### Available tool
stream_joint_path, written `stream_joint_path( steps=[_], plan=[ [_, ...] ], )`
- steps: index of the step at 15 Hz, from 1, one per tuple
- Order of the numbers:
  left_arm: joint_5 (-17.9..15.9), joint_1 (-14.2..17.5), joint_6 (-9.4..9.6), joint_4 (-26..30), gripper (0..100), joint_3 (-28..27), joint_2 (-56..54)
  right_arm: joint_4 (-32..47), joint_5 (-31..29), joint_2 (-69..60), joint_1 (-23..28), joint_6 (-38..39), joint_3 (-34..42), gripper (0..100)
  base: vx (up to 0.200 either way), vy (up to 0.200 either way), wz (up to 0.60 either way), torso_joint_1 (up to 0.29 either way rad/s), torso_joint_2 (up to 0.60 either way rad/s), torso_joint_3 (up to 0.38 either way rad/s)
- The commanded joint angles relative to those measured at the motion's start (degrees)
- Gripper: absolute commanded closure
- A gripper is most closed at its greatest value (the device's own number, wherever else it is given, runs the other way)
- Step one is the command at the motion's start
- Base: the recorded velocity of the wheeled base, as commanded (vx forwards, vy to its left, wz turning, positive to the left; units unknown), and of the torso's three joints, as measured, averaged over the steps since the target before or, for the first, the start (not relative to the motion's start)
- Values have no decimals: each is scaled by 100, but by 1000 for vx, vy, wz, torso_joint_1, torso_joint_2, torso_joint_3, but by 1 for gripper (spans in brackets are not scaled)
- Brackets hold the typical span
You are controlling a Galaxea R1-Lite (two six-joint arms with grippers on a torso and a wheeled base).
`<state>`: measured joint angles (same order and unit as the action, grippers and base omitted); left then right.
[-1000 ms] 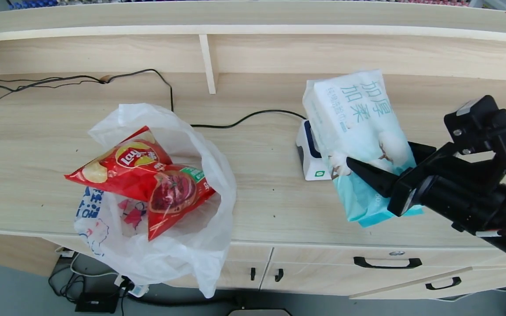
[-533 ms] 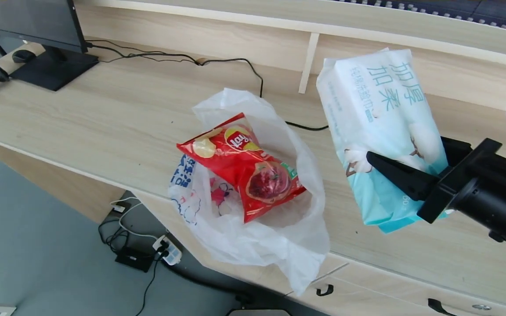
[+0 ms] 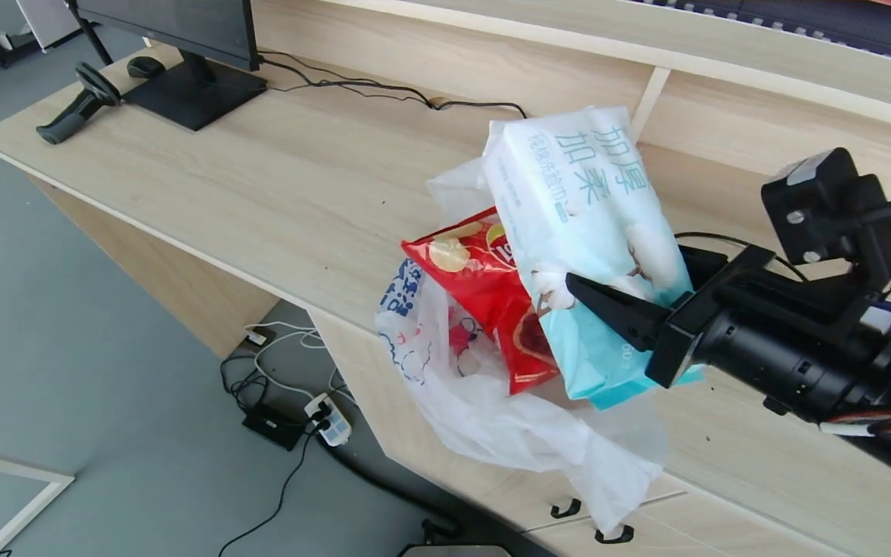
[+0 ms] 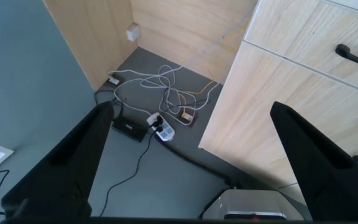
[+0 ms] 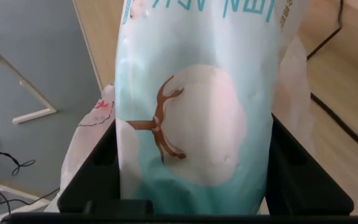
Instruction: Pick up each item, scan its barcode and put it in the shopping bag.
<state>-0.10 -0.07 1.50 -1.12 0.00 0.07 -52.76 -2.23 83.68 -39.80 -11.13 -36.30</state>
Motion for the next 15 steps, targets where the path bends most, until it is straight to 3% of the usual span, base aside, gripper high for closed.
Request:
stream_joint_path(
  steps=[1,5,15],
  plan=[
    [1,-1,-9,-11,0,0,1,-103,3,650,-19,23,-79,100,0,0,0,0,0,0],
    [1,-1,-18,-20,0,0,1,-191,3,1037,-89,32,-237,100,0,0,0,0,0,0],
    [1,-1,-9,-20,0,0,1,-305,-23,1107,386,278,-606,100,0,0,0,0,0,0]
  ],
)
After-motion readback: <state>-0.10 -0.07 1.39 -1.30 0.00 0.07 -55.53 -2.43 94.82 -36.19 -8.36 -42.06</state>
